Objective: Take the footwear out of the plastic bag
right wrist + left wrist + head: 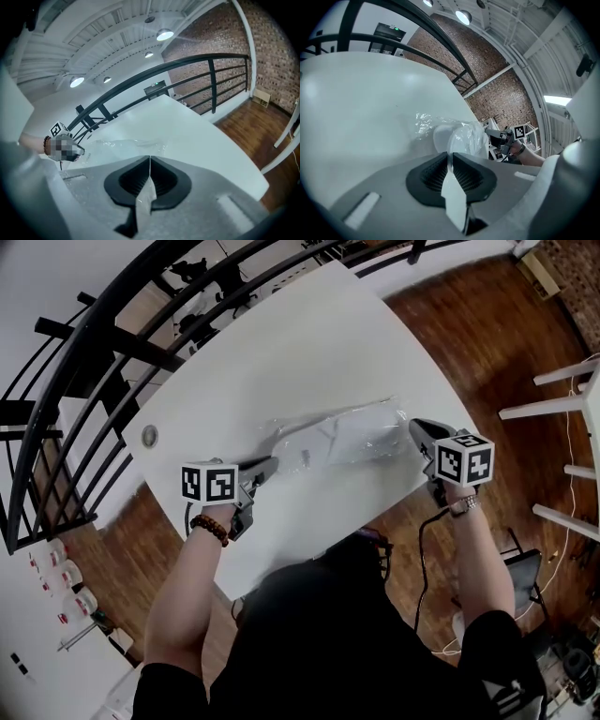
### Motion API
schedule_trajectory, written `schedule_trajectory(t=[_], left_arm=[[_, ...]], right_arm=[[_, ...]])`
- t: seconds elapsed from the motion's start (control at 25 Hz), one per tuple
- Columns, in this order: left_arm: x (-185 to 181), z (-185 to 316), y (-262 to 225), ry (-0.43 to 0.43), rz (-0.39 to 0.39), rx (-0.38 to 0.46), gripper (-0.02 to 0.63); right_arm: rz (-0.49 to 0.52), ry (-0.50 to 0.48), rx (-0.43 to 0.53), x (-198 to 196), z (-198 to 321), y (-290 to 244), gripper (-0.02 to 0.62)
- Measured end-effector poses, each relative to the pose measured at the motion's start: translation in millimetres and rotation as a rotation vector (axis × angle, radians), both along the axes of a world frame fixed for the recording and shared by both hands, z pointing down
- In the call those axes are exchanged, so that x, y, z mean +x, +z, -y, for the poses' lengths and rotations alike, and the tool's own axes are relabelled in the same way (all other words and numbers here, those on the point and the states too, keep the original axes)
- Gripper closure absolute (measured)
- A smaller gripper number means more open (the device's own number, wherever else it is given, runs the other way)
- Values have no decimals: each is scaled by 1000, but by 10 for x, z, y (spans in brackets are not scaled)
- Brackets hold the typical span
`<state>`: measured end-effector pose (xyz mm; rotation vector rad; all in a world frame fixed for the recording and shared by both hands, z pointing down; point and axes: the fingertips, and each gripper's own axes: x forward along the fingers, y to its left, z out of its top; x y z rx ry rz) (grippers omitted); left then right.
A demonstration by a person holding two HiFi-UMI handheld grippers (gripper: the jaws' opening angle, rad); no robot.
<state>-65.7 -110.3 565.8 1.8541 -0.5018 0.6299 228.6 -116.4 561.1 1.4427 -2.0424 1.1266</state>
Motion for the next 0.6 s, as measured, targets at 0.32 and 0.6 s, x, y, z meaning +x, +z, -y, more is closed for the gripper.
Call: schedule_trajectory(t=[0.32, 0.6], left_arm=[[-187, -50, -19, -46, -1, 3, 552], [-438, -113, -26, -101, -8, -2, 554]], right_arm=[[-50, 34, 9, 129, -42, -18, 598], [-87, 74, 4, 234, -87, 14, 598]])
